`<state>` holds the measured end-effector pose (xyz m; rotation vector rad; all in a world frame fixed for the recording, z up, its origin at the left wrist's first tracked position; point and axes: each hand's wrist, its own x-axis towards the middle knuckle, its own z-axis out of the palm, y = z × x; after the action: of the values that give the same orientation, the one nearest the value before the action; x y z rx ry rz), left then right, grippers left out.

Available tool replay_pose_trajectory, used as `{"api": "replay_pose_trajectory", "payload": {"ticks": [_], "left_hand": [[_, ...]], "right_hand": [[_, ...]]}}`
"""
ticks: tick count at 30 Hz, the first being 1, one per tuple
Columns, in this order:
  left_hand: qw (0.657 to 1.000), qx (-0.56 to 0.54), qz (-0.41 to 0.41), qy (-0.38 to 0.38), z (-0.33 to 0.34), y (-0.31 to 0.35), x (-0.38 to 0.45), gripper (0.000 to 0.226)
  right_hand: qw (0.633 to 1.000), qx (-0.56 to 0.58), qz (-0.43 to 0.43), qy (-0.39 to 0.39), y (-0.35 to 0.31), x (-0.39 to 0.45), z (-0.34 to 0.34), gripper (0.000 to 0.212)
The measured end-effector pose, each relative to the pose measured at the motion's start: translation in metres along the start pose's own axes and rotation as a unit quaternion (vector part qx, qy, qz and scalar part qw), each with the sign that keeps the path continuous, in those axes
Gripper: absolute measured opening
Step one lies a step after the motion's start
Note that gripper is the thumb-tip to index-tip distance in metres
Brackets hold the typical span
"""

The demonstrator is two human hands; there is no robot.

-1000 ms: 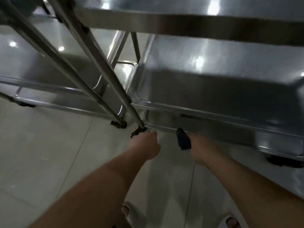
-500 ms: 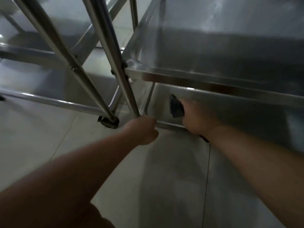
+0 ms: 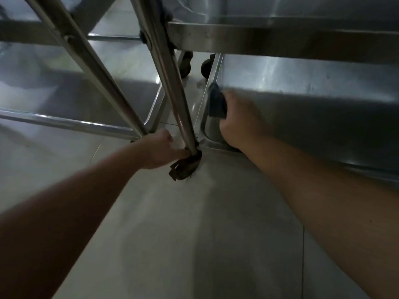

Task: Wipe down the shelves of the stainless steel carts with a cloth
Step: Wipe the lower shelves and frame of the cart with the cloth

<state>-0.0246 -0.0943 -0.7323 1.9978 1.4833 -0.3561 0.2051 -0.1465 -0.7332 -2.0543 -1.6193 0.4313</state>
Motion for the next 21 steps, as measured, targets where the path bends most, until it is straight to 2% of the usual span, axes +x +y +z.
{"api": "replay_pose_trajectory", "payload": {"ticks": [2,3,5,6,8,10,12,14,16,21], "left_hand": [[0.99,-0.13,0.028,0.044,-0.007,-0.003,-0.001,0.103],[0.981,-0.172,0.058,0.075,-0.008,-0.002,-0.003,0.104],[0.957,-0.234,0.107,0.137,-0.007,0.004,0.0,0.086],[0.944,-0.259,0.122,0.162,-0.005,0.01,0.003,0.075],[0.916,-0.32,0.146,0.192,0.0,0.027,0.009,0.059],[0.862,-0.433,0.17,0.203,0.011,0.045,0.018,0.037],[0.813,-0.511,0.171,0.22,0.02,0.057,0.023,0.014],[0.807,-0.513,0.159,0.246,0.024,0.057,0.03,0.015],[0.803,-0.516,0.153,0.257,0.026,0.057,0.034,0.018],[0.785,-0.537,0.154,0.268,0.03,0.058,0.04,0.02]], "right_hand": [[0.995,0.037,-0.011,-0.088,0.0,0.0,0.018,0.054],[0.988,0.027,-0.03,-0.147,0.002,0.002,0.028,0.055],[0.968,-0.039,-0.075,-0.238,0.005,0.008,0.042,0.049],[0.964,-0.051,-0.085,-0.247,0.006,0.012,0.045,0.046],[0.973,-0.021,-0.071,-0.22,0.005,0.016,0.049,0.046],[0.981,-0.003,-0.053,-0.186,0.003,0.012,0.054,0.051],[0.98,-0.036,-0.077,-0.179,0.01,0.0,0.059,0.056],[0.98,-0.073,-0.086,-0.161,0.029,-0.017,0.053,0.06],[0.982,-0.125,-0.059,-0.129,0.06,-0.031,0.038,0.065],[0.97,-0.197,0.126,-0.06,0.154,-0.037,-0.018,0.074]]}}
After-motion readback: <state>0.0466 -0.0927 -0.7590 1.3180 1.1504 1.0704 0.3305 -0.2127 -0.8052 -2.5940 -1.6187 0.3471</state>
